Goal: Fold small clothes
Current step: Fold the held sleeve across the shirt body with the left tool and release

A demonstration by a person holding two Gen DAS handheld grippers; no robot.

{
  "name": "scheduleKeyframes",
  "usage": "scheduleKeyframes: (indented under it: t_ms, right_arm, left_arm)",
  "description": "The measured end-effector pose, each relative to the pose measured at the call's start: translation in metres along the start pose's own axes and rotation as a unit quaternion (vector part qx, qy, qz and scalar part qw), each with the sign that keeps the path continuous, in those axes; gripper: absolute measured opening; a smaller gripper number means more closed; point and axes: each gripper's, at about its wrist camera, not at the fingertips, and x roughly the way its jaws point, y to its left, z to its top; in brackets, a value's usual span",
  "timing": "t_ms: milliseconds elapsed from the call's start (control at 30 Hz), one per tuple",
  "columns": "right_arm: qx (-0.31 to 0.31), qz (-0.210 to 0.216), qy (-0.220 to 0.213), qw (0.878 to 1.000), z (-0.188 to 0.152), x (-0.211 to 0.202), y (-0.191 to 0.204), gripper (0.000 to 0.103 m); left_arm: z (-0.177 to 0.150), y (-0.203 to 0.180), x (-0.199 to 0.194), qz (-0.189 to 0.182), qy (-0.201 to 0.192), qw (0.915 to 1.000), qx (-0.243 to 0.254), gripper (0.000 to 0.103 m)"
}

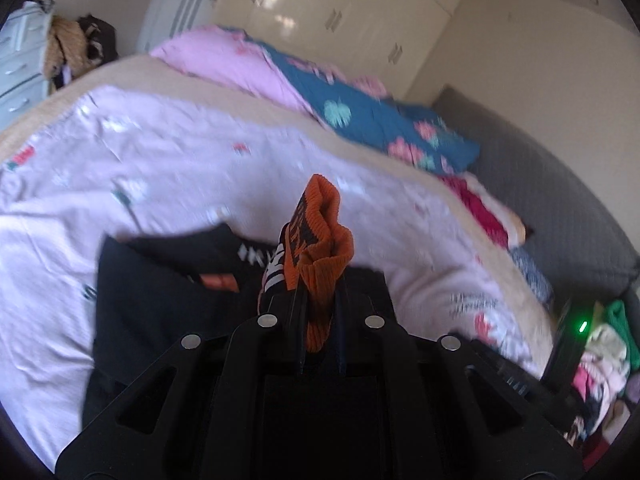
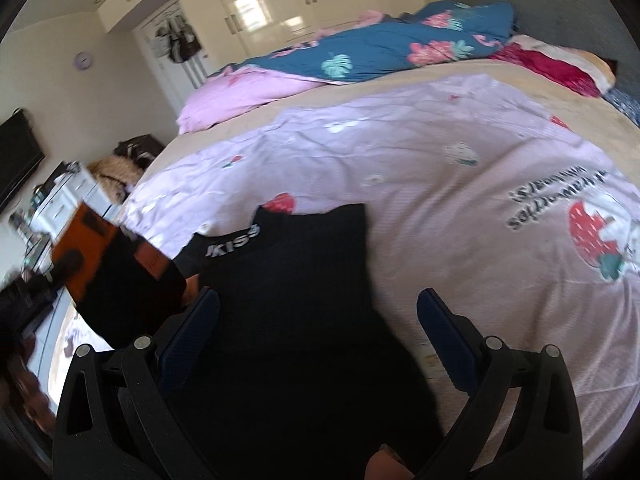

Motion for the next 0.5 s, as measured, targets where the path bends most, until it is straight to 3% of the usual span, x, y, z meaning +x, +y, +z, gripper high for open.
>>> scheduleKeyframes:
  t_ms: [367,467,500]
  right_arm:
    - [0.022,-0.017,0.008,1.0,0.001,0.008,-0.019,0.099]
    - [0.019,-0.017,0.017,1.0,-0.001,0.014,-0.016,0.099]
    - [0.018,-0.016,0.021,0.999,-0.002,0.016,-0.015,0.099]
  left_arm:
    - [-0.049,-0.009,0.063,-0.038,0.111,0.9927,0.026,0.007]
    - [-0.059,-0.013,0.072,-0.049,0.133,0.9892,0.038,0.012]
    - [-0.062,-0.015,0.075,-0.053,0.139,0.988,0.042,0.019]
